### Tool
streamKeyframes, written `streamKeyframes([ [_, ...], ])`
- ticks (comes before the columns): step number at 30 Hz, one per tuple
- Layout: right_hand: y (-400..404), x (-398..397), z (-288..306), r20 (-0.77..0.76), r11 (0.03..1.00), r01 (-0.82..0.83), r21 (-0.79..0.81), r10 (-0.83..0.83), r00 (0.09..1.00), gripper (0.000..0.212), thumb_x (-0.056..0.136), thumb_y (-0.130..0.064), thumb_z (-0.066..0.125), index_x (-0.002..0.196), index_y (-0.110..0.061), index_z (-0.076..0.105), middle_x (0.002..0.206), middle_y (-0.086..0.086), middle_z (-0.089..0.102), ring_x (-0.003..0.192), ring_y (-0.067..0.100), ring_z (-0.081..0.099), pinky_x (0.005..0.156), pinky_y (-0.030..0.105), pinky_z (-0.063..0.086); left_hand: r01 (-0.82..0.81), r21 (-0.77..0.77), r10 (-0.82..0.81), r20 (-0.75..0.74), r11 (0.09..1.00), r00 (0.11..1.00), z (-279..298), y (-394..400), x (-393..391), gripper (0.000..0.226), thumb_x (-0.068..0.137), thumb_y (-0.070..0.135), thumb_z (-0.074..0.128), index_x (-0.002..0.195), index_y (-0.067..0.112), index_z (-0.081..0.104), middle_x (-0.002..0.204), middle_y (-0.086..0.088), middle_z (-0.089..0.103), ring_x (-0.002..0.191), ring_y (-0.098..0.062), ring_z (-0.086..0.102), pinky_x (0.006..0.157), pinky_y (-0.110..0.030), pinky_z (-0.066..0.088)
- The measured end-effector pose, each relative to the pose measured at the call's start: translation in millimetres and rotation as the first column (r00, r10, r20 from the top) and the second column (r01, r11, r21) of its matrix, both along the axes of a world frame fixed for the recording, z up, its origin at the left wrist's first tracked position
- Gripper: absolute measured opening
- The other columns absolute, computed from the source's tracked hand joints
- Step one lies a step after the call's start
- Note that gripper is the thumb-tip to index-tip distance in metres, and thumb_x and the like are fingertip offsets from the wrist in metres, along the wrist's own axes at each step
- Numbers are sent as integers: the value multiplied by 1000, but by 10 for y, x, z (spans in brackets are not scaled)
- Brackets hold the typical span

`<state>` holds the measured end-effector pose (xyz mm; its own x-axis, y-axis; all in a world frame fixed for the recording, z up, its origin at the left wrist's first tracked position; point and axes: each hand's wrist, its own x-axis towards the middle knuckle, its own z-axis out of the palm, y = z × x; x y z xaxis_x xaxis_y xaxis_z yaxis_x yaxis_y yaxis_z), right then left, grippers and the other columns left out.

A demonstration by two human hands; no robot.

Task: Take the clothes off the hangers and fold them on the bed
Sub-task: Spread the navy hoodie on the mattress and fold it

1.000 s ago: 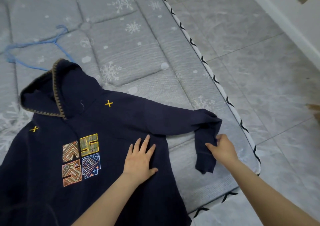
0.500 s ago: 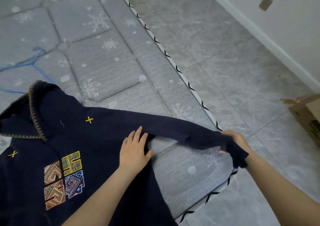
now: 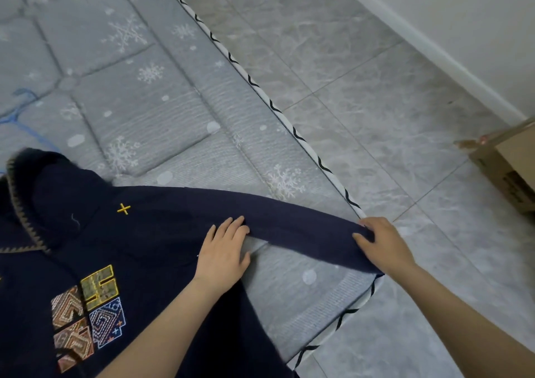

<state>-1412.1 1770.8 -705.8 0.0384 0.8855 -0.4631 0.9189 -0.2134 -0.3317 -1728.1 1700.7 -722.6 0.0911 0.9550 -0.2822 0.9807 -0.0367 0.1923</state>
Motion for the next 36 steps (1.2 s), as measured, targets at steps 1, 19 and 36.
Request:
streamKeyframes([
  [1, -30, -47, -16, 0, 998, -61, -6, 61, 998, 40, 87, -33, 61, 123, -17, 55, 127, 3, 52, 113, 22, 51, 93, 35, 44, 19, -7, -19, -24, 1000, 1000, -19, 1, 17, 57, 63, 32, 82, 114, 17, 62, 128, -3, 60, 118, -27, 58, 94, -49, 47],
  [19, 454, -103, -50, -88, 936, 243, 253, -228, 970, 22, 89, -8, 49, 108, -6, 62, 117, 14, 55, 100, 32, 56, 78, 30, 40, 32, -45, -33, -23, 998, 999, -93, 20, 100, 69, 82, 55, 30, 139, 20, 45, 148, -4, 40, 133, -25, 42, 106, -45, 35],
  [36, -24, -2132, 223, -173, 890, -432, 148, 454, 874, 38, 93, -20, 52, 129, -12, 49, 133, 1, 45, 118, 19, 47, 94, 32, 42, -627, 2, 617, 176, 779, 767, 404, -802, -1265, 60, 93, 48, 46, 146, 23, 31, 155, 6, 23, 143, -15, 19, 116, -33, 19],
])
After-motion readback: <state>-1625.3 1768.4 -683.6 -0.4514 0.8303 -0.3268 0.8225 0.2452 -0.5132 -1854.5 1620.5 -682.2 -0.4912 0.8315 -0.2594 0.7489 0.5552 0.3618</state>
